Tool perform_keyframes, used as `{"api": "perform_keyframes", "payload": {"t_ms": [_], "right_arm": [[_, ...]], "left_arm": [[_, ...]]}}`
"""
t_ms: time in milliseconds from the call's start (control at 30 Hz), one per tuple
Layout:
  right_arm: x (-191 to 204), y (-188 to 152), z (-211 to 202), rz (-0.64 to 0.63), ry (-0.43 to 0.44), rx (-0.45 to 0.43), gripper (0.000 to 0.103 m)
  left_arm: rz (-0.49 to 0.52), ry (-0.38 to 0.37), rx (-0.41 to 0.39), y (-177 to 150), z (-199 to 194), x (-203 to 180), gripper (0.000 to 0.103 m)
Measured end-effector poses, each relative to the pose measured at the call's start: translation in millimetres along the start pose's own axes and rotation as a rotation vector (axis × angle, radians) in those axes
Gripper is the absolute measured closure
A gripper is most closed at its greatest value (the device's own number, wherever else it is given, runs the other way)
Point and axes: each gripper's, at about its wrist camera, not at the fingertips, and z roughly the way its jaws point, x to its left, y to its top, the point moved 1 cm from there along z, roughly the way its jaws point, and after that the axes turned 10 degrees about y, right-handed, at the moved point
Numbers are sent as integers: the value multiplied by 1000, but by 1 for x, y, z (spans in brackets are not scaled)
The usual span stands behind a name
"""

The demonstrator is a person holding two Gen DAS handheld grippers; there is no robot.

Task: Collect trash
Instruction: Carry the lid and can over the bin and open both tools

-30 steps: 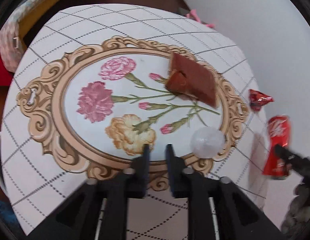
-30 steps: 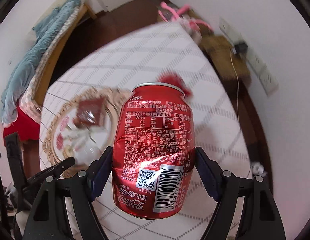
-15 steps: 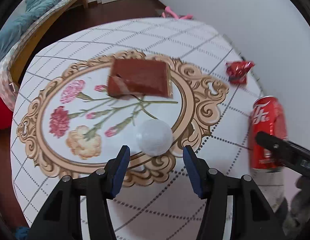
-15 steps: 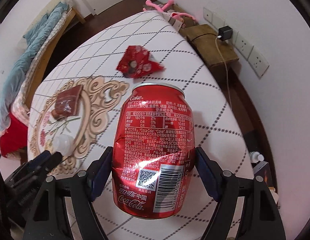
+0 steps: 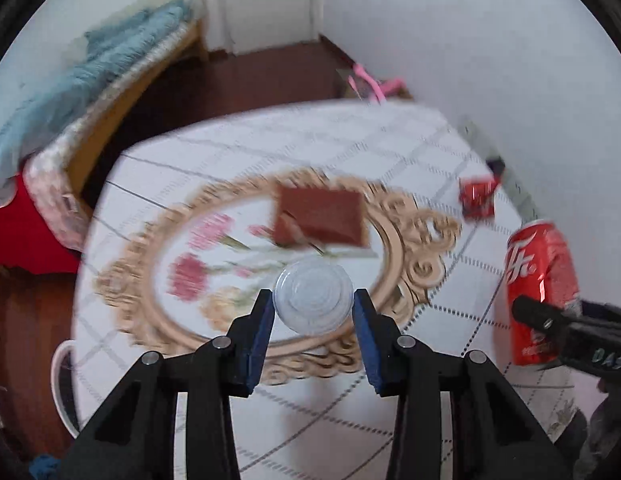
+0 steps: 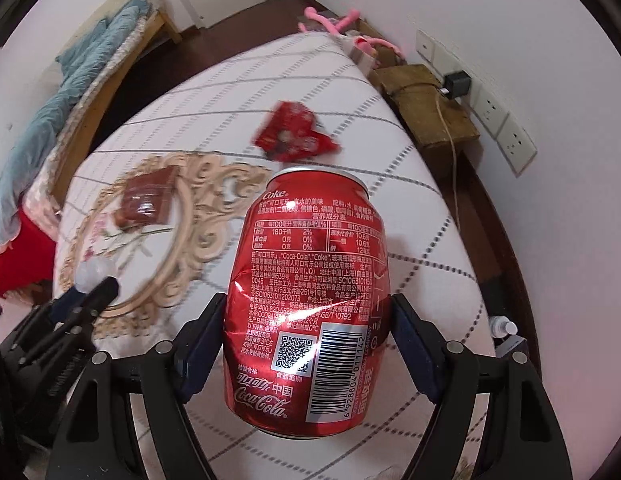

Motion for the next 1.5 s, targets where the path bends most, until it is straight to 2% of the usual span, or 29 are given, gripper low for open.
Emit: {"api": "perform_keyframes", "payload": {"t_ms": [167,300,467,600,767,933,1133,1200,1333,1400,1467,1500], "right_arm": [[51,3,-25,-76,88,-33,22],[104,3,-41,-134,188,-48,22],[188,-9,-46,-229,314,-29,22],[261,-31,-30,-319,397,28,22],[354,-79,32,-415,449,167,22],[418,-133,120,-468,430,333,22],[466,-172,222,-481,361,495,22],[480,-179,247,-495,338,526,22],[506,-186,294,-516,292,563,22],[518,-185,317,-526,265,582,21],[526,-184,333,-528,252,605,21],[530,-184,342,-527,240,616,21]], "left_arm": [[-79,51,-97,8,-61,68,67],[-149,100,-144,8,-94,126,67],[-239,175,-166,-12,-122,203,67],[-317,229,-146,-38,-126,266,67],[-456,246,-29,-92,-101,352,67],[-601,214,153,-159,-41,428,66],[-707,147,320,-208,28,478,66],[-734,111,368,-221,52,492,66],[-765,99,413,-229,79,507,65],[-776,101,423,-237,75,511,60],[-801,103,422,-241,75,517,39],[-813,109,418,-242,74,521,34]]}}
